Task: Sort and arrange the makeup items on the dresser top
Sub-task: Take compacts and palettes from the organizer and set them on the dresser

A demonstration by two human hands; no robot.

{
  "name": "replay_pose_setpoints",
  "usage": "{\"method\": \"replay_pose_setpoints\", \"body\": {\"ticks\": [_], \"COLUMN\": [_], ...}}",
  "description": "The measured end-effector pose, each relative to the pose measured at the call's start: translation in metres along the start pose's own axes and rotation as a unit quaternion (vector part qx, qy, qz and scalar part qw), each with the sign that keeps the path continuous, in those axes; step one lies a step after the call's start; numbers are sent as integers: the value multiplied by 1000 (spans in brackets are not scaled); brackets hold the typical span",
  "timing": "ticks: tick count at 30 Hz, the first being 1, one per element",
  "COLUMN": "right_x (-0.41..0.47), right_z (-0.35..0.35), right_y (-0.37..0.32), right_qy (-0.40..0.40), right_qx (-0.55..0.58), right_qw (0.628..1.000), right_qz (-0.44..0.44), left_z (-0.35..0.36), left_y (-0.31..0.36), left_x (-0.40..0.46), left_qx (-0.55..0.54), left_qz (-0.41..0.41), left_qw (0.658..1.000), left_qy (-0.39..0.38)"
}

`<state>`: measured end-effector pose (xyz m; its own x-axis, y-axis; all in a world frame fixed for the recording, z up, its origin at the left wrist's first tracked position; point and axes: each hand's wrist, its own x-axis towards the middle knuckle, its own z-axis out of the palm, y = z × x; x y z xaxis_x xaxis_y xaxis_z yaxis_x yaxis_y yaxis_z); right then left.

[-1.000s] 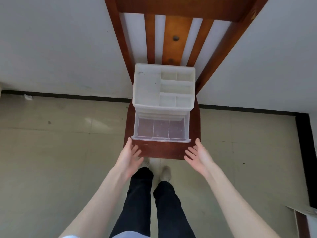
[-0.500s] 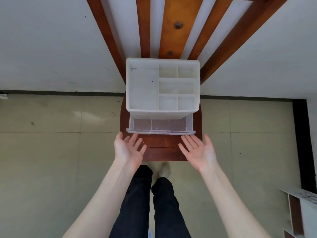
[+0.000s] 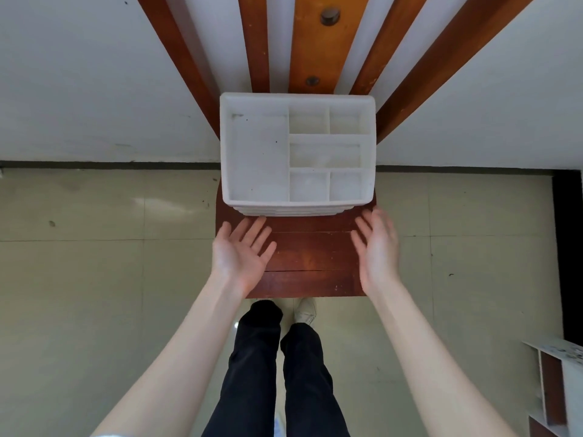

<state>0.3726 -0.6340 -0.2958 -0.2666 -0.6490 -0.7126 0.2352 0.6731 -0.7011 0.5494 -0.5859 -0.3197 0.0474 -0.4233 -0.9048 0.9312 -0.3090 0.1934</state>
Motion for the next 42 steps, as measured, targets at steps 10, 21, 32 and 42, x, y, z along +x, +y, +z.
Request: {"method": "replay_pose_setpoints", "body": {"ticks": [10, 21, 32, 42], "right_x": [44, 54, 52, 50], "right_z": [-5, -11, -11, -11], "right_y": [20, 30, 26, 23], "right_qy": [-52, -39, -54, -71], "right_qx": [-631, -673, -678, -670], "right_qw": [593, 544, 549, 564], "right_qz": [-498, -500, -485, -478], "left_z": [21, 18, -36, -40], "left_y": [-40, -57, -94, -108], "left_x": [59, 75, 36, 27], "left_qx": [-51, -123, -83, -88], "left_qz": [-45, -22, -36, -49], "left_qw": [997, 991, 995, 992], "left_qy": [-20, -50, 45, 70]}}
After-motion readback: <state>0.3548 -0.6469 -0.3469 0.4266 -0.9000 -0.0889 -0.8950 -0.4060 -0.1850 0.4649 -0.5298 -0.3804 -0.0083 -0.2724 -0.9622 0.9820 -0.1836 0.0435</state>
